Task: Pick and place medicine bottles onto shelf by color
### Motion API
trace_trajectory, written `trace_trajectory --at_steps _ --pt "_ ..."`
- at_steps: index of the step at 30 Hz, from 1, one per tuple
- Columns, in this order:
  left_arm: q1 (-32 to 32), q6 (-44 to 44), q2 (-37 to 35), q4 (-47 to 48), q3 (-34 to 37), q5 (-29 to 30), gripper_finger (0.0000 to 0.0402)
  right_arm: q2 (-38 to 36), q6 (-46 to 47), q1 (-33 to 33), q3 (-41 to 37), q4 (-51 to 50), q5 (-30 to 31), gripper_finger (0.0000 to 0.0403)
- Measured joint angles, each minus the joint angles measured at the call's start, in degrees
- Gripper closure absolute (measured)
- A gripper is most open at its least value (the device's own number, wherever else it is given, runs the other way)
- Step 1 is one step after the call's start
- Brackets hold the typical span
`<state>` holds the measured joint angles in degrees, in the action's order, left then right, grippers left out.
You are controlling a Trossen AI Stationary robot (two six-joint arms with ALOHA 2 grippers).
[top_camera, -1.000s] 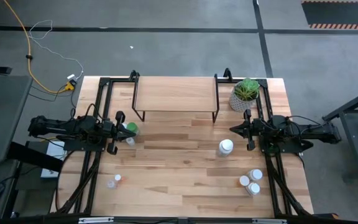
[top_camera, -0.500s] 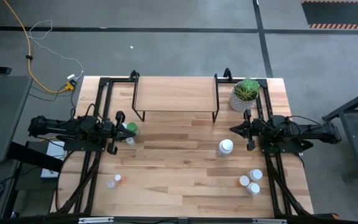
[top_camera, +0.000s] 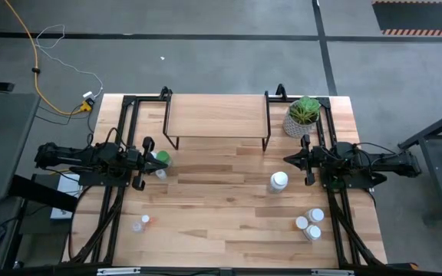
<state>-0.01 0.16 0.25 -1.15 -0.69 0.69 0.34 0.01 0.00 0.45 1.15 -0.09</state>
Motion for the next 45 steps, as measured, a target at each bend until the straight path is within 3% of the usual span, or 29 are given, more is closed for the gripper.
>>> trace_trajectory --at_steps 17,23,28,38,45 --pt "0.0 0.0 0.0 0.0 0.0 0.0 0.0401 0.0 0.0 0.0 0.0 0.0 0.0 0.0402" --pt "0.0 0.0 0.0 -4.8 0.0 3.5 0.0393 0.0 0.0 0.0 0.0 0.0 0.0 0.0402" --pt "0.0 -2.0 0.2 -11.5 0.0 4.7 0.0339 0.0 0.0 0.0 0.0 0.0 0.0 0.0402" --pt "0.0 -5.5 9.1 -11.7 -8.8 3.5 0.016 0.0 0.0 0.0 0.0 0.0 0.0 0.0402" --pt "0.0 -4.1 19.1 -11.6 -17.9 -2.0 0.0126 0.0 0.0 0.0 0.0 0.0 0.0 0.0402"
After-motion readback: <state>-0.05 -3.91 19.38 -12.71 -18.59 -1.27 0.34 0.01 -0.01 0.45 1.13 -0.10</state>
